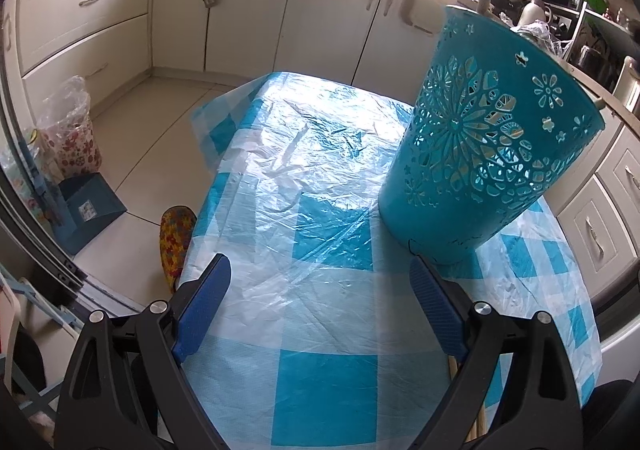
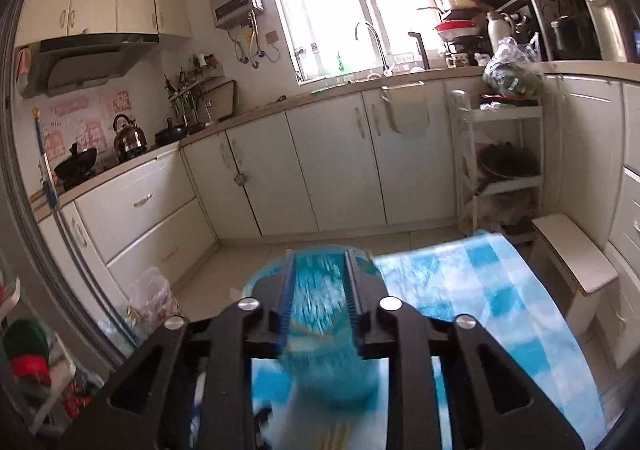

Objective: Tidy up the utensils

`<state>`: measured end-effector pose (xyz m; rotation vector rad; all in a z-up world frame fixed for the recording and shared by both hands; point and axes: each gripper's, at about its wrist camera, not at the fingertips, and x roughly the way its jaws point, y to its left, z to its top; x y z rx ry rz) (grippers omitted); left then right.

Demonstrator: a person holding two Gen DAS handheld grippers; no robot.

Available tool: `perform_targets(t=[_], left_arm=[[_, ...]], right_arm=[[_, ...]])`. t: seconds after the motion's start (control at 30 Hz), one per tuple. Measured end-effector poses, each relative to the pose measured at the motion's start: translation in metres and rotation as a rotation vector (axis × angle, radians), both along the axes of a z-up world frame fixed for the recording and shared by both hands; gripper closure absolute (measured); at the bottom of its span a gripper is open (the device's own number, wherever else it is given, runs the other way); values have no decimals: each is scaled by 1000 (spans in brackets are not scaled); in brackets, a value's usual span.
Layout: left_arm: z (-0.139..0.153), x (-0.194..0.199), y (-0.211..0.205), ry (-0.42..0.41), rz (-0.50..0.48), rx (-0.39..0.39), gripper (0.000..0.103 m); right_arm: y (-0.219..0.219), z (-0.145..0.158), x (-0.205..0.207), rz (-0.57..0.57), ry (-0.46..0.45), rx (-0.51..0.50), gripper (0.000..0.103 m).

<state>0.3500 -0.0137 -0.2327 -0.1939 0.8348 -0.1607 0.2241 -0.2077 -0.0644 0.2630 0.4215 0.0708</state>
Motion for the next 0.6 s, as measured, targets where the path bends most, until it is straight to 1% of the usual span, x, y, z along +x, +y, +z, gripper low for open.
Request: perform_targets(t=[0.1,0.13,0.23,0.3,0.33,0.4,0.47,0.6], left_arm=[[1,-1,3,-7,9,-8,16],[1,-2,4,-10,14,-12,16],[2,-3,6,-18,24,-21,15],[2,-4,7,-21,30,-24,15],[2,-4,8,-21,33,-26,14],[2,-4,9,-21,38,-28,14],[2,-4,9,-20,40,-27,14],[2,-3,9,-18,39,-24,14]], right_arm=[[1,-21,-28,4,77,-27,75],[1,-30,-34,6,105,-34,73],[3,-65,-48,13,230,-70,72],[0,-94,-52,18,347,-52,71],[-1,-103,-54,13,379,-47,71],[-5,-121,-58,1,435,-34,70],[-5,-135,-59,-3,473,-22,70],[-3,-152,-60,5,515,-16,69]])
